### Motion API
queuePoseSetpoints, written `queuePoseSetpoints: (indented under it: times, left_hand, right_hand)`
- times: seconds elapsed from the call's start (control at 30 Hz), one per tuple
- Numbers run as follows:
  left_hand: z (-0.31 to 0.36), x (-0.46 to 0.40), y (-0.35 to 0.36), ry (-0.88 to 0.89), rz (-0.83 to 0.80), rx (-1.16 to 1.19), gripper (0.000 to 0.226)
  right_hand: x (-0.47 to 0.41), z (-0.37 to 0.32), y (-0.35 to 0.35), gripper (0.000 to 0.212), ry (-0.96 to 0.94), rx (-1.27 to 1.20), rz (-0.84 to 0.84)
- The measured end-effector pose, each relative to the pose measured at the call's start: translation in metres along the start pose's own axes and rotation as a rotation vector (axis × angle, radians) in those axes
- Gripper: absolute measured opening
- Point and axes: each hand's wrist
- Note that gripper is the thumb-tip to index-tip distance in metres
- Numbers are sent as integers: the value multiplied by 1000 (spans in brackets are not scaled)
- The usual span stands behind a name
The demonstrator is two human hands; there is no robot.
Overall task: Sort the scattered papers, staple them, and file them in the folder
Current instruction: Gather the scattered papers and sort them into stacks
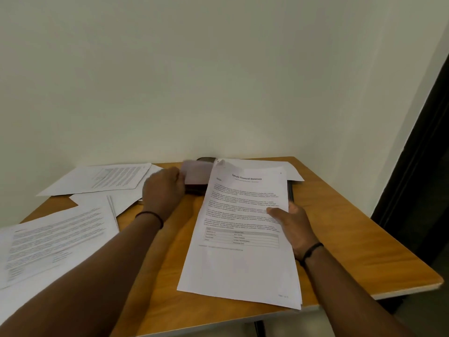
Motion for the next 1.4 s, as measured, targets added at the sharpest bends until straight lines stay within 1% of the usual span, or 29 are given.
queuePoseSetpoints:
  times: [0.03,0.1,0.13,0.2,0.27,0.33,0.37,0.5,0.57,0.63,0.67,0.7,0.73,0.77,0.8,0.83,0.9,0.93,0.97,1.0,1.03,1.07,1.1,1.13,1.17,1.2,1.23,1.3,1.4]
  left_hand:
    - [6,-7,-6,-47,52,63,32]
    - [16,-17,-19,-123,165,201,31]
    - [21,-20,-24,-115,225,238,29]
    - [28,-19,-31,-2,319,260,27]
    - [35,-7,-34,156,342,265,25]
    - [44,14,-34,336,281,247,22]
    - [47,27,-32,437,218,223,21]
    - [53,82,-11,714,-174,153,18]
    - [53,102,-3,773,-303,104,24]
    - [57,116,-1,717,-456,69,30]
    - [59,119,-1,663,-530,59,34]
    - [60,121,-2,601,-592,69,39]
    - [60,123,-2,535,-644,109,44]
    - [59,123,-4,466,-666,202,47]
    - [57,122,-5,399,-627,309,49]
    - [53,117,-6,329,-541,372,48]
    - [43,102,-5,163,-342,330,36]
    - [38,93,-6,50,-286,276,35]
    - [30,84,-6,-87,-283,239,40]
    - [23,77,-7,-240,-331,250,49]
    - [15,68,-8,-398,-425,341,58]
    - [8,61,-10,-538,-538,512,62]
    - [1,55,-13,-630,-670,713,58]
    - [-2,50,-17,-652,-816,905,50]
    - [-2,47,-23,-604,-924,1048,44]
    - [0,44,-29,-527,-968,1152,44]
    - [6,40,-35,-465,-967,1224,47]
    - [22,30,-50,-389,-860,1286,51]
    - [43,10,-76,-281,-593,1263,47]
  right_hand:
    - [-1,0,-1,24,-2,5,5]
    - [-2,1,-1,24,1,24,21]
    - [-4,3,-1,25,5,44,31]
    - [-7,4,1,25,24,110,52]
    - [-8,2,4,23,46,171,58]
    - [-8,1,6,23,64,208,52]
    - [-9,1,7,23,71,226,49]
    - [-10,-1,9,20,87,218,88]
    - [-6,-5,15,39,95,165,89]
    - [-4,-7,19,52,119,114,42]
    - [-5,-7,20,51,132,102,29]
    - [-5,-6,21,43,140,106,27]
    - [-5,-6,21,30,140,139,27]
    - [-5,-5,21,16,131,185,20]
    - [-5,-4,20,12,119,232,10]
    - [-6,-3,20,15,107,261,-1]
    - [-2,-4,20,19,95,248,-29]
    - [0,-5,20,21,94,213,-41]
    - [3,-6,19,23,101,154,-52]
    - [7,-8,19,25,114,79,-64]
    - [11,-10,18,27,124,-2,-84]
    - [16,-12,19,29,132,-81,-108]
    - [19,-14,20,30,132,-141,-125]
    - [22,-19,23,31,121,-181,-133]
    - [22,-25,27,32,97,-201,-140]
    - [22,-33,33,33,59,-205,-157]
    - [20,-42,40,34,2,-183,-174]
    - [15,-68,57,36,-139,-87,-175]
    - [6,-113,78,34,-335,57,-117]
Point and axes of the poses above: each hand's wrist, its own x-axis away from the middle knuckle, its own y-axis out of the palm, z = x × y, and after that the axes turned 9 degrees about -y, right-handed
